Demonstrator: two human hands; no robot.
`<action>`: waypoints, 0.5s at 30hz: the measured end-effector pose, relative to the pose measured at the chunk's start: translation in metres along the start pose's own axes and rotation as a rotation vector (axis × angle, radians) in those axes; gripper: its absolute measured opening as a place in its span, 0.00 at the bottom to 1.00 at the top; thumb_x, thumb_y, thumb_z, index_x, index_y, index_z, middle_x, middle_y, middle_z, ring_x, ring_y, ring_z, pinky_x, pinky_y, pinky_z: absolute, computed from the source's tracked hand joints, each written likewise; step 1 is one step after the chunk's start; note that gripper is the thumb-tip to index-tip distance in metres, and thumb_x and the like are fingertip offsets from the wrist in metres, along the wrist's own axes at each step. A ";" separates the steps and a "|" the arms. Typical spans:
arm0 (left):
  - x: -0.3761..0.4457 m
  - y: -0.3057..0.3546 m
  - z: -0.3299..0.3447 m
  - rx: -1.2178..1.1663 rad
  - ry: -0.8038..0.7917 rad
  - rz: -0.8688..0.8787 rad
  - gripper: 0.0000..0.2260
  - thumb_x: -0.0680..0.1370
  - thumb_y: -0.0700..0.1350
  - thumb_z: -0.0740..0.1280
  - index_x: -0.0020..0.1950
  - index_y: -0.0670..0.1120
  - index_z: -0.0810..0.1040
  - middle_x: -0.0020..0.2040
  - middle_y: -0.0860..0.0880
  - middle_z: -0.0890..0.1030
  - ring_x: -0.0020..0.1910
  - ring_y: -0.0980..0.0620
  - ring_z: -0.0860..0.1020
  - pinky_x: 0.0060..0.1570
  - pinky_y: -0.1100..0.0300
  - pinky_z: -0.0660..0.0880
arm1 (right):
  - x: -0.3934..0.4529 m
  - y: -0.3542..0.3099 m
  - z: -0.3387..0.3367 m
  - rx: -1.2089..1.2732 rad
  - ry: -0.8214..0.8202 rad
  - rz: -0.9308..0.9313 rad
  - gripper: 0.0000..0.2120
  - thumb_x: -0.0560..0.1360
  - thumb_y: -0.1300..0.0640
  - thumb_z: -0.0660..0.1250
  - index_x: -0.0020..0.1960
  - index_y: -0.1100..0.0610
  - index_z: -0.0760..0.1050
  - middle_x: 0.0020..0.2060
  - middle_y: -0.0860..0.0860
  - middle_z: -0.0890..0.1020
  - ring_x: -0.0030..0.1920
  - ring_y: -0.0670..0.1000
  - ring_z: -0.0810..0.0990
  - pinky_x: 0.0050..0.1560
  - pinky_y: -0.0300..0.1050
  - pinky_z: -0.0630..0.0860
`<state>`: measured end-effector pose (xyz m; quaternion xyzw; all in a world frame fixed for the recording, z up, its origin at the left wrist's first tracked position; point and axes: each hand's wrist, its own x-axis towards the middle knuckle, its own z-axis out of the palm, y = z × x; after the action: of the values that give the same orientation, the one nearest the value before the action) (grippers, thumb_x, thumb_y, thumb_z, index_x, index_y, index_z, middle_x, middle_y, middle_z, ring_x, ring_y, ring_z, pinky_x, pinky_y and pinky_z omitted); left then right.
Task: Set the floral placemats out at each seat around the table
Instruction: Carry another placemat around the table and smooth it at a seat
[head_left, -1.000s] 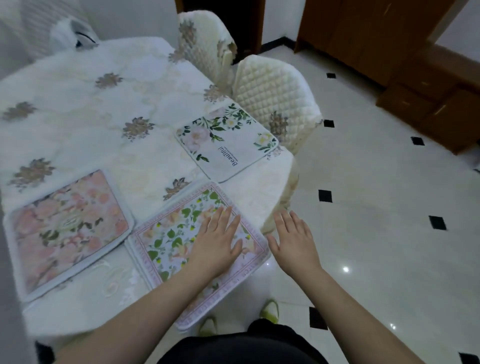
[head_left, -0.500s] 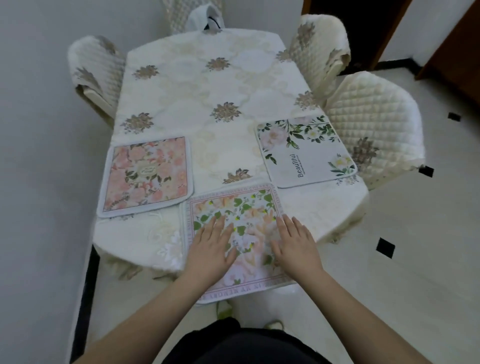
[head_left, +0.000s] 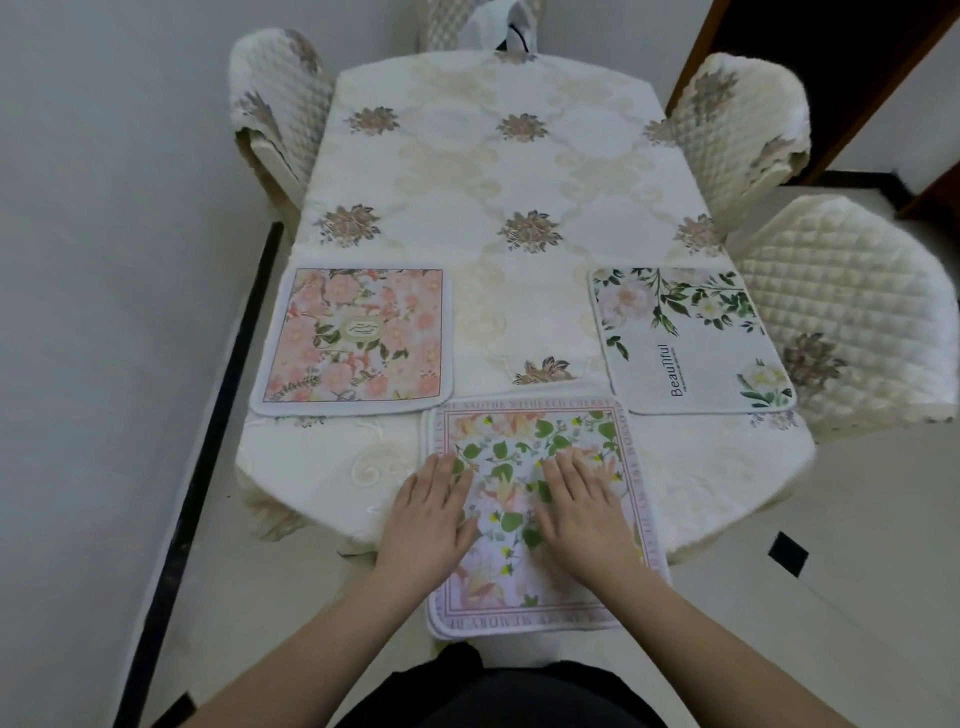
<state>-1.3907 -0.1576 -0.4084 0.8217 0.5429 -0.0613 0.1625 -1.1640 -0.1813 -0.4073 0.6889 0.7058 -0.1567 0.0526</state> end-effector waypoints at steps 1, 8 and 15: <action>-0.002 -0.001 0.001 0.013 0.035 0.023 0.28 0.81 0.58 0.55 0.80 0.49 0.62 0.80 0.43 0.59 0.79 0.42 0.58 0.75 0.45 0.60 | 0.000 -0.003 0.003 0.010 0.013 -0.001 0.30 0.83 0.43 0.49 0.81 0.53 0.48 0.80 0.52 0.50 0.80 0.53 0.45 0.78 0.53 0.42; -0.006 0.001 0.008 0.009 0.092 -0.001 0.29 0.75 0.56 0.72 0.73 0.46 0.73 0.75 0.40 0.69 0.73 0.38 0.70 0.65 0.43 0.73 | 0.003 -0.010 0.012 0.038 -0.012 -0.014 0.29 0.83 0.42 0.48 0.81 0.50 0.49 0.81 0.50 0.49 0.80 0.52 0.46 0.78 0.52 0.45; -0.011 0.011 0.024 -0.077 0.067 -0.110 0.30 0.82 0.58 0.61 0.81 0.51 0.56 0.81 0.37 0.51 0.80 0.37 0.53 0.75 0.44 0.57 | 0.002 0.022 0.013 0.002 -0.009 -0.029 0.29 0.82 0.42 0.48 0.81 0.49 0.50 0.81 0.50 0.49 0.80 0.52 0.46 0.77 0.50 0.41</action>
<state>-1.3831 -0.1786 -0.4253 0.7855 0.5941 -0.0217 0.1722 -1.1438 -0.1835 -0.4233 0.6777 0.7154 -0.1616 0.0528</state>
